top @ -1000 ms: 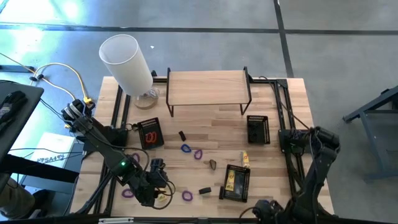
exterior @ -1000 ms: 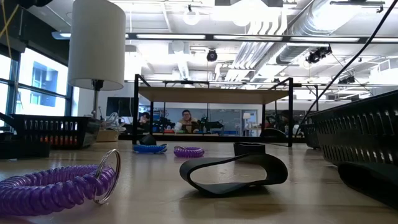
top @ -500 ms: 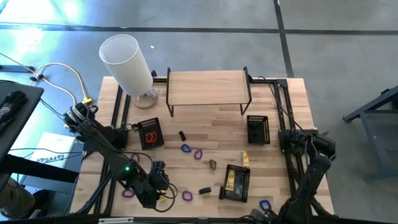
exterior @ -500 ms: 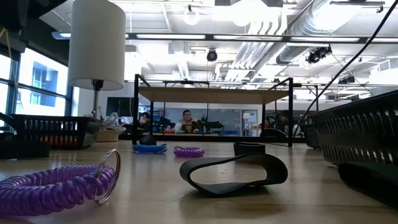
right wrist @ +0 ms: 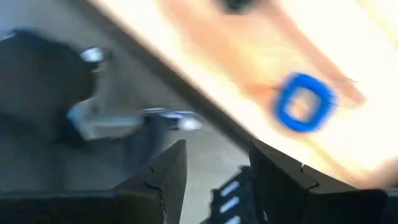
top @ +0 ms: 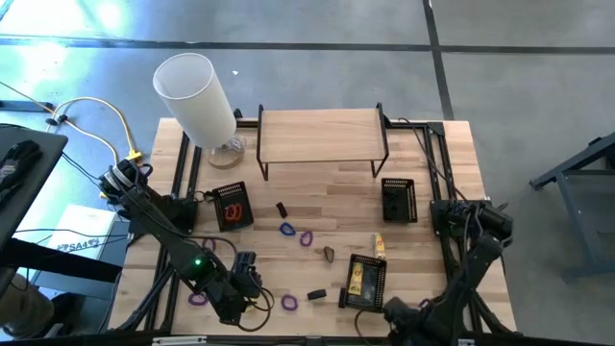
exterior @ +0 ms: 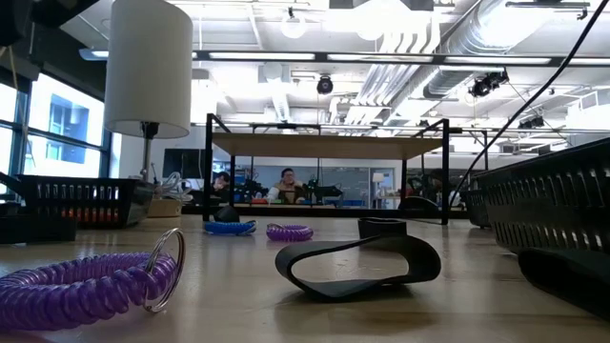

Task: Pick & Place Office Desk Supplies
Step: Put the bottom blue spiral keychain into the top left bin

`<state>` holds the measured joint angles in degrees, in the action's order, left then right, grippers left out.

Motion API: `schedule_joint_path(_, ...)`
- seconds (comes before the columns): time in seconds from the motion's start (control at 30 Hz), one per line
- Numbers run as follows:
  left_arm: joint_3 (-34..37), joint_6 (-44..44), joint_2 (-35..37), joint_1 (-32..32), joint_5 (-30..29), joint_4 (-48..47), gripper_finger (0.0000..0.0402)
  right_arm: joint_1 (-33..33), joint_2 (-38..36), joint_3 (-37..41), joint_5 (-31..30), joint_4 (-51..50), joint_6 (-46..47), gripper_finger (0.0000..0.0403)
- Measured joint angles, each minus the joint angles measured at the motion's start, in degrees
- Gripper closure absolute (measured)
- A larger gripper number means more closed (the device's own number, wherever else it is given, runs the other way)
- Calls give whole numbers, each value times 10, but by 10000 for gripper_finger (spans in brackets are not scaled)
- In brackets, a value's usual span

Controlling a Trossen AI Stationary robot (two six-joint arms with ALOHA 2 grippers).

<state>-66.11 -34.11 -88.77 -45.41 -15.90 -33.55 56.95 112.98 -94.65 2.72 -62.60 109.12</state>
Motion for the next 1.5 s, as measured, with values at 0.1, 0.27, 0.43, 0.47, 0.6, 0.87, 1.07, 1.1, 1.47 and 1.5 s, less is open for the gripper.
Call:
schedule_joint_path(0.1,0,3,0,-2,1,-1,172,0,1,0,32,-42,59,241)
schedule_joint_path(0.27,0,61,0,2,31,0,172,5,1,0,31,-42,67,241)
schedule_joint_path(0.43,0,151,0,21,54,19,172,0,14,0,35,-59,123,241)
schedule_joint_path(0.47,0,163,0,25,54,23,172,0,17,0,44,-59,127,241)
schedule_joint_path(0.6,0,190,0,38,56,28,172,-5,33,0,52,-52,112,241)
schedule_joint_path(0.87,0,241,0,62,57,32,172,-6,58,1,52,-76,146,241)
schedule_joint_path(1.07,0,283,0,93,108,61,172,-7,56,0,34,-81,131,241)
schedule_joint_path(1.1,0,287,0,99,121,66,172,-7,56,3,35,-79,128,241)
schedule_joint_path(1.47,0,294,0,145,164,85,172,-7,56,91,63,22,65,241)
schedule_joint_path(1.5,0,293,0,147,164,89,172,-7,56,99,68,26,63,241)
